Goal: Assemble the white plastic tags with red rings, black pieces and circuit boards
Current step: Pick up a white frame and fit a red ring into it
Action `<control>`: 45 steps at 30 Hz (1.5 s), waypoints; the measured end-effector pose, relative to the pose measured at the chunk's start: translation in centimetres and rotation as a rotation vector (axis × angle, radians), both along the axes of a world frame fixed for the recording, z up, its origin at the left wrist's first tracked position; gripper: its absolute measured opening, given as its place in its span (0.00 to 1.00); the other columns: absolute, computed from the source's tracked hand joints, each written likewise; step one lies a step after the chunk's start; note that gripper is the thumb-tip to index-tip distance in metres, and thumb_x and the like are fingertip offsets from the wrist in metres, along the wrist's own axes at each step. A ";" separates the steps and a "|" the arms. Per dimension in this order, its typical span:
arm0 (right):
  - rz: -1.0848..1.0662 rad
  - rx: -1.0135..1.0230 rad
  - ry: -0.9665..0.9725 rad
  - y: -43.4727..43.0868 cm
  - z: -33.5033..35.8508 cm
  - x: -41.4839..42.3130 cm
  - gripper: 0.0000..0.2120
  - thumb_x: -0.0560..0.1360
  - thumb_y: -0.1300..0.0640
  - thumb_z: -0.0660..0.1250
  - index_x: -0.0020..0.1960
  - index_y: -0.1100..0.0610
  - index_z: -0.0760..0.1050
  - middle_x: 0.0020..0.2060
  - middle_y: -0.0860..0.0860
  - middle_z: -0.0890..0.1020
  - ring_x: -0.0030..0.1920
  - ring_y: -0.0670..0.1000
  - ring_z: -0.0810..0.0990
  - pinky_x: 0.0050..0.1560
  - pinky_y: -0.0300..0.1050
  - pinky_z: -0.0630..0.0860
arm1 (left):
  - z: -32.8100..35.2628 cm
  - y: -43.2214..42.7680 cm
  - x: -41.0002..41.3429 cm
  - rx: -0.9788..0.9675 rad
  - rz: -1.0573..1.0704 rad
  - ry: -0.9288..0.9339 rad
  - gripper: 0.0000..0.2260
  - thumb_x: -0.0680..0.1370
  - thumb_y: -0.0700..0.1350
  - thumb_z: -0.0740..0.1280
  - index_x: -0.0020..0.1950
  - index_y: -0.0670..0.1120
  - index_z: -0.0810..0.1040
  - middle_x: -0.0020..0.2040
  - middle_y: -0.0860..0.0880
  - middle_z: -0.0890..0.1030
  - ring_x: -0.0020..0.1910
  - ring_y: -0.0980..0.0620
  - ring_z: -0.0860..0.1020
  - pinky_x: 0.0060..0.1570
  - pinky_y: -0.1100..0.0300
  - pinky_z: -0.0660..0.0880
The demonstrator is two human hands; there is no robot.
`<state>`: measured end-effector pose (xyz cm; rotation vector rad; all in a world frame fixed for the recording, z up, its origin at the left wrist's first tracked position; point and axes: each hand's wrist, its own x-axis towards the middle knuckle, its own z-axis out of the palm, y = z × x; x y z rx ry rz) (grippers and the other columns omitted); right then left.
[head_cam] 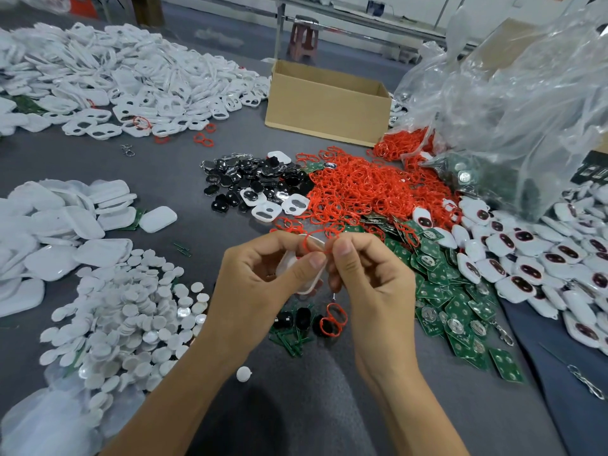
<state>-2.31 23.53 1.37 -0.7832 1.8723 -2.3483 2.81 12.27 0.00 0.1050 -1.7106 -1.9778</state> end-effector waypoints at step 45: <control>-0.437 0.262 0.358 -0.9 -2.0 0.4 0.06 0.70 0.61 0.73 0.36 0.59 0.78 0.44 0.47 0.81 0.46 0.46 0.81 0.44 0.43 0.77 | -1.3 1.5 -0.3 -0.062 0.197 -0.037 0.17 0.77 0.44 0.71 0.63 0.56 0.75 0.48 0.54 0.86 0.44 0.54 0.85 0.42 0.64 0.80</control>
